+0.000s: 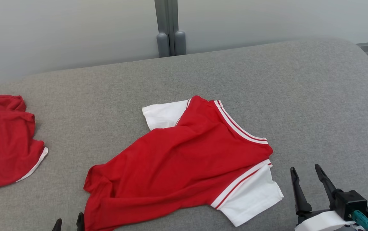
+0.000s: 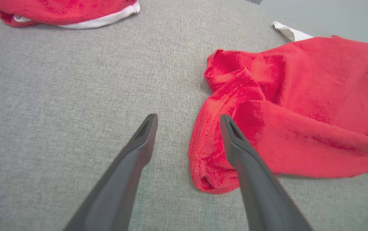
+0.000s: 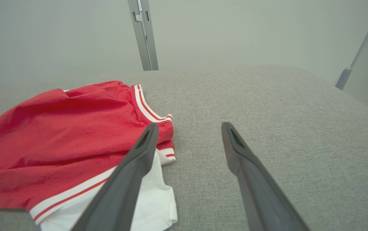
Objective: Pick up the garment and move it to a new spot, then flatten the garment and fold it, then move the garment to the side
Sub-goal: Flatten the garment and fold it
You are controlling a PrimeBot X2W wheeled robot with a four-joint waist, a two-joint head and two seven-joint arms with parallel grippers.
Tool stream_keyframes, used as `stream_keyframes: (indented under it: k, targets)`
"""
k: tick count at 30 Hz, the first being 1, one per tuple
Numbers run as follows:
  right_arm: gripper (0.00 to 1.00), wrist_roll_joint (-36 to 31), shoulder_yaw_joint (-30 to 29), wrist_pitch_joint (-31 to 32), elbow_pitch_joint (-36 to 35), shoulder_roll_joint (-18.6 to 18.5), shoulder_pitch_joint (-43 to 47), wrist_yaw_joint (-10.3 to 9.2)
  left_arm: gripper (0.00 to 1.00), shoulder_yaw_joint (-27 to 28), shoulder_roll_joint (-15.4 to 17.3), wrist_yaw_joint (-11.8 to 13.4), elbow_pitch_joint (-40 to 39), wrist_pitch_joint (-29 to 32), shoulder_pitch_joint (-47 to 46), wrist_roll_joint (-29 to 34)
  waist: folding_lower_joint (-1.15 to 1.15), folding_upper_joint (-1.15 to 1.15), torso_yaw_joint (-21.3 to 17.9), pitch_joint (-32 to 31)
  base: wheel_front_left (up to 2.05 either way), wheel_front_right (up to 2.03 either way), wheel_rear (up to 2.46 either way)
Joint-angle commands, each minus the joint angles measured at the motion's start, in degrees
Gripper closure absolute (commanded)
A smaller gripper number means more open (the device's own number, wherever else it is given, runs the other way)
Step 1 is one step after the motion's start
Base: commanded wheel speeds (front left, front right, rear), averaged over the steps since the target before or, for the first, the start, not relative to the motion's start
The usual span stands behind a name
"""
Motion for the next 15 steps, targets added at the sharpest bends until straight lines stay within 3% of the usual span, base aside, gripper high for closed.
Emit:
stream_keyframes:
  k: [1,8,14,15]
  targets:
    - [0.00,-0.25,-0.47,-0.17,-0.56,-0.11,0.28,-0.10,0.00,2.12,-1.09,-0.06,-1.57,0.02,1.38,2.93,0.00,0.00,0.19,-0.49,0.00,0.00,0.00]
    - [0.00,-0.91,-2.15,-0.17,-2.54,-0.11,0.42,-0.10,0.00,12.17,-8.16,-2.00,-8.98,0.01,5.24,18.33,0.00,0.00,-0.31,-1.91,0.00,0.00,0.00]
    - [0.00,-1.68,-3.51,-0.17,-3.88,-0.11,0.18,-0.10,0.00,19.52,-14.55,-6.33,-12.63,0.01,6.23,29.83,0.00,0.00,-0.89,-2.91,0.00,0.00,0.00]
    - [0.00,-1.94,-3.81,-0.16,-3.92,-0.11,0.26,-0.10,0.00,22.32,-16.41,-8.07,-14.07,0.01,6.14,32.97,0.00,0.00,-1.06,-3.23,0.00,0.00,0.00]
